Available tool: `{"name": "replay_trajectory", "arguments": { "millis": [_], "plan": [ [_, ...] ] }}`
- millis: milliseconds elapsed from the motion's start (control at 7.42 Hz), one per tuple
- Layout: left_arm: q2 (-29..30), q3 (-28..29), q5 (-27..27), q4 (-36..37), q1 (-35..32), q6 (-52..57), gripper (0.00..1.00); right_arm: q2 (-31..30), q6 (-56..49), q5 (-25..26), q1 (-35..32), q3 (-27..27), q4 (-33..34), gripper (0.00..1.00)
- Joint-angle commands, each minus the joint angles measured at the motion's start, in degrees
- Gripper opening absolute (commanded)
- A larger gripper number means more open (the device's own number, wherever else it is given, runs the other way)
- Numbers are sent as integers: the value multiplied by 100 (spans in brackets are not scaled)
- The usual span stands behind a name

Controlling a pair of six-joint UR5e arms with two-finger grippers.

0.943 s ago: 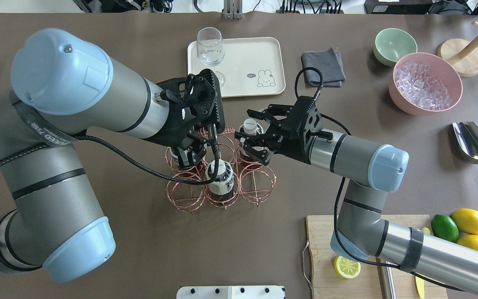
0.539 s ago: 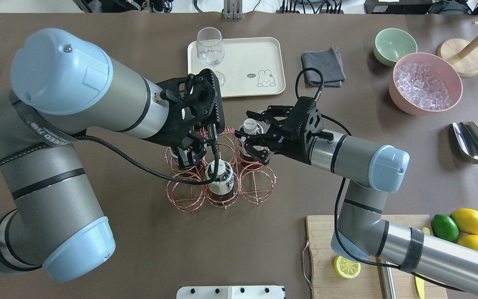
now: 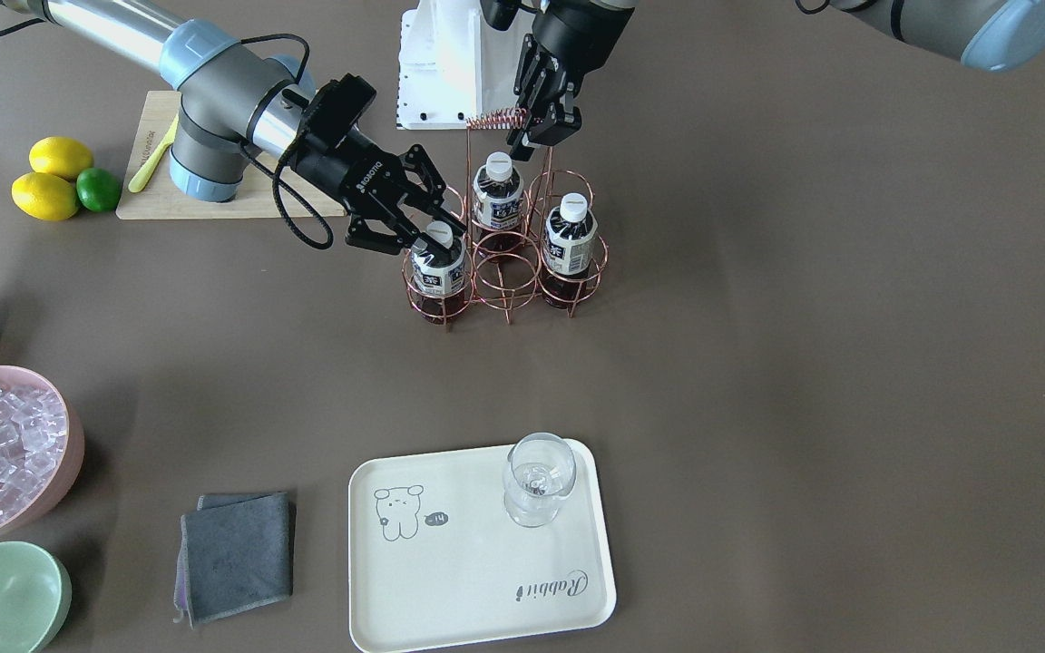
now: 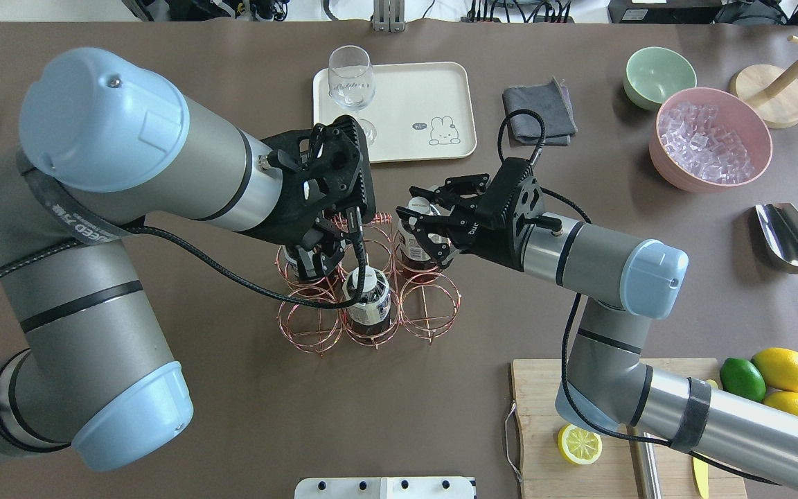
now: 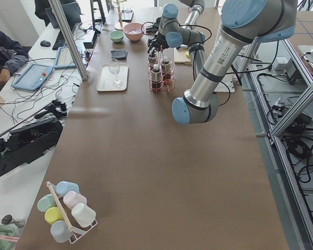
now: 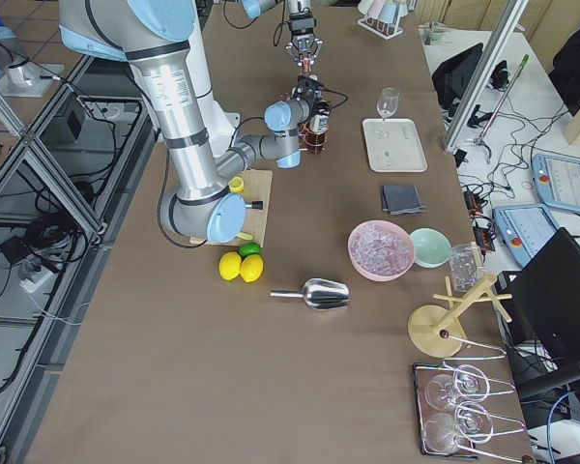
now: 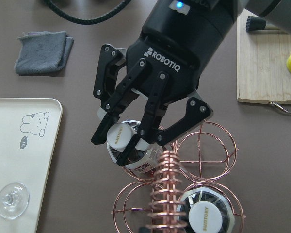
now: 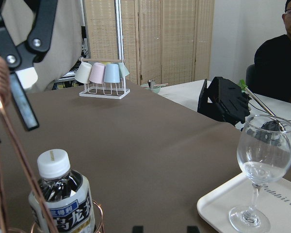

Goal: Take tea from basket to plate

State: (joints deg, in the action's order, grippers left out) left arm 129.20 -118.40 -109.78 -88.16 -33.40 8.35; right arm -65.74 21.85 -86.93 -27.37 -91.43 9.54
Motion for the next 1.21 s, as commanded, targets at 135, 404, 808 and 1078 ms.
{"name": "replay_trajectory", "arguments": {
  "millis": [135, 404, 808, 1078],
  "plan": [
    [0, 1, 0, 0, 0, 0, 0, 43, 212, -17, -136, -198, 73, 0],
    [0, 9, 0, 0, 0, 0, 0, 52, 372, -122, -330, -934, 869, 0],
    [0, 9, 0, 9, 0, 0, 0, 122, 618, -123, -550, -1297, 1093, 0],
    [0, 1, 0, 9, 0, 0, 0, 210, 610, -227, -865, -1369, 1216, 0]
  ]
}}
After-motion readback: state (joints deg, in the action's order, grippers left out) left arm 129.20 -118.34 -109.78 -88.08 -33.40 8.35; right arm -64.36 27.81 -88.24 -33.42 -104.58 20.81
